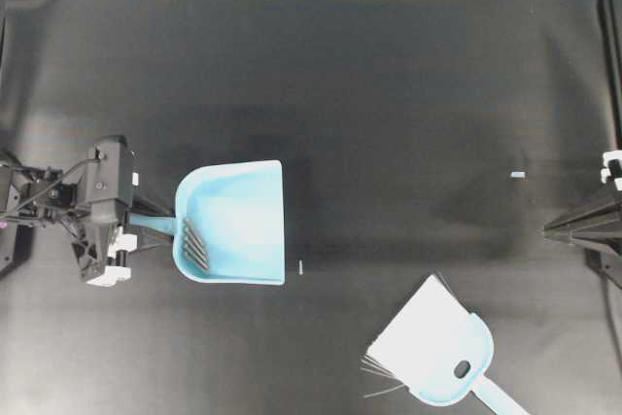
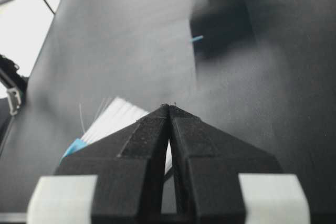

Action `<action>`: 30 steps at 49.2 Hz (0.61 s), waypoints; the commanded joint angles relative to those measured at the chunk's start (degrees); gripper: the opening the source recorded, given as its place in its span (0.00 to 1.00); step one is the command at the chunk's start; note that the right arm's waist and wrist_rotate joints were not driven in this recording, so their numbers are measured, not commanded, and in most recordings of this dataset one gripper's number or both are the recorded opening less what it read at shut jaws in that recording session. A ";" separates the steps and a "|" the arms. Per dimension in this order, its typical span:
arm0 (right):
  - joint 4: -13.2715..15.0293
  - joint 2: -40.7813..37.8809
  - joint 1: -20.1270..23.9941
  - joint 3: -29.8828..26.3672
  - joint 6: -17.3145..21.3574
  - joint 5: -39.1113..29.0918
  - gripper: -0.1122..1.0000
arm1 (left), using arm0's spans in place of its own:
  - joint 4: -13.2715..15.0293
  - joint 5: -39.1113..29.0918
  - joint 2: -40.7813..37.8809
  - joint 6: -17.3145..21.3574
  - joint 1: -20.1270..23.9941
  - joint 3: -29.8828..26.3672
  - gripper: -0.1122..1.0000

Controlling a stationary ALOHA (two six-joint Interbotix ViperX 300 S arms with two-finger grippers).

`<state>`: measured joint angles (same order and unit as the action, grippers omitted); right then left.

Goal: Hold the dustpan with the left arm, while a human hand uses a hand brush to gather screws into the dustpan.
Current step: 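Lift and tilt the dustpan back with the left gripper, holding the screws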

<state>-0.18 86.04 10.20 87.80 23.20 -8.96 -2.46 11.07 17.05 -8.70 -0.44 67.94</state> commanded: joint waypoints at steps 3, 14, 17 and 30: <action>-0.09 -0.35 0.00 -0.26 -0.09 0.26 0.10 | -0.18 0.18 -0.44 0.35 -0.62 -1.23 0.38; -0.09 -0.35 0.00 -0.26 -0.09 0.26 0.10 | -0.09 -0.18 -1.76 0.35 -1.05 -1.93 0.38; -0.09 -0.35 0.00 -0.26 -0.09 0.26 0.10 | -0.18 -0.18 -1.93 0.35 -1.14 -2.11 0.38; -0.09 -0.35 0.00 -0.26 0.00 0.26 0.10 | -0.18 -0.35 -2.72 0.44 -1.14 -2.72 0.38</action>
<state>-0.18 86.04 10.20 87.80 23.20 -8.96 -2.46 10.55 14.50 -8.61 -1.49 66.36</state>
